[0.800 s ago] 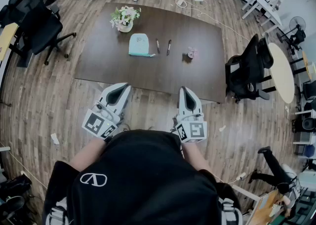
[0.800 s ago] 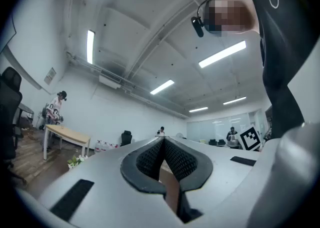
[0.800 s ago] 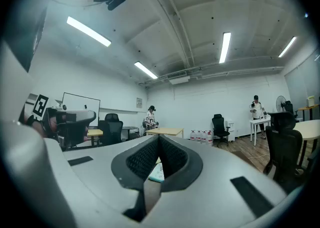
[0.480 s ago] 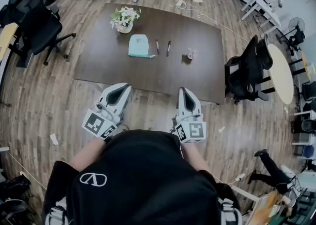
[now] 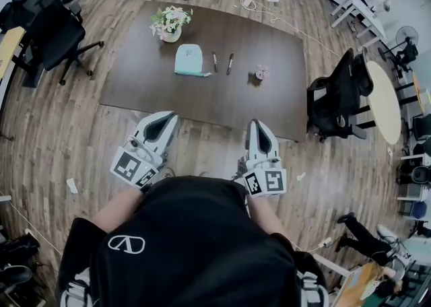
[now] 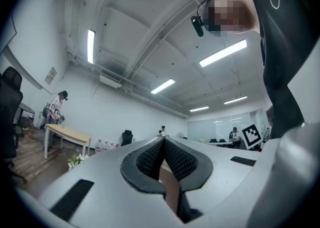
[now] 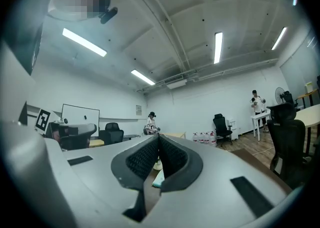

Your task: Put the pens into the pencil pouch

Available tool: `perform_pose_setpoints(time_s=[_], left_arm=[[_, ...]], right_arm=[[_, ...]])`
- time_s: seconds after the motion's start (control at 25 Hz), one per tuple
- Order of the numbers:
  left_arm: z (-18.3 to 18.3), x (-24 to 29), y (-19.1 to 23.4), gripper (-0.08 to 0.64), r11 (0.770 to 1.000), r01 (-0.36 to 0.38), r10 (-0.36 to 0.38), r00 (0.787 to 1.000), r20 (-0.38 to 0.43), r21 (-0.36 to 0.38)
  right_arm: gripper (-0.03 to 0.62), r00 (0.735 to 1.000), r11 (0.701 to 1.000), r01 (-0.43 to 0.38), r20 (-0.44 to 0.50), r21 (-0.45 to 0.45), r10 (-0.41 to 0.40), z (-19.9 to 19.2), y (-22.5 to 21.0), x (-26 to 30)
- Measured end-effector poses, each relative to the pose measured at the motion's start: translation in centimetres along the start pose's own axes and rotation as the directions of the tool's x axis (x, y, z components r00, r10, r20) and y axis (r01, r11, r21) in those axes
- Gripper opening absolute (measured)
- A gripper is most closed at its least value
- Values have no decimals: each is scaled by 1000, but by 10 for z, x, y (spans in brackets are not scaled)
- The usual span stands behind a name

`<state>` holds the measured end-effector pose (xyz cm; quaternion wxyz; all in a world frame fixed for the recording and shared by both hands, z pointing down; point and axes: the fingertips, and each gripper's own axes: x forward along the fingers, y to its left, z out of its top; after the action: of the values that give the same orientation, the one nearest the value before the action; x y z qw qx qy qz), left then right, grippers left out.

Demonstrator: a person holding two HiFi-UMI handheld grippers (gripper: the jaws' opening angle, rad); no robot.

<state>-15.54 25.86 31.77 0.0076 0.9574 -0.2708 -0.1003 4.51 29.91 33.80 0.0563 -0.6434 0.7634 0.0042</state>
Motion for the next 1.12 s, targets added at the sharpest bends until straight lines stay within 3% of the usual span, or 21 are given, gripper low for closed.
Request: perform_pose_setpoints(time_s=[0.68, 0.92, 1.12], left_arm=[[-36, 56, -17, 3, 990, -130, 134, 988, -77, 60], [-40, 93, 38, 3, 989, -127, 131, 990, -60, 70], [-37, 136, 104, 3, 996, -81, 83, 996, -39, 46]], right_arm=[[-2, 996, 992, -90, 17, 94, 89, -27, -85, 13], [-2, 996, 993, -93, 14, 80, 92, -31, -96, 70], [-2, 999, 997, -44, 4, 61, 44, -27, -102, 138]])
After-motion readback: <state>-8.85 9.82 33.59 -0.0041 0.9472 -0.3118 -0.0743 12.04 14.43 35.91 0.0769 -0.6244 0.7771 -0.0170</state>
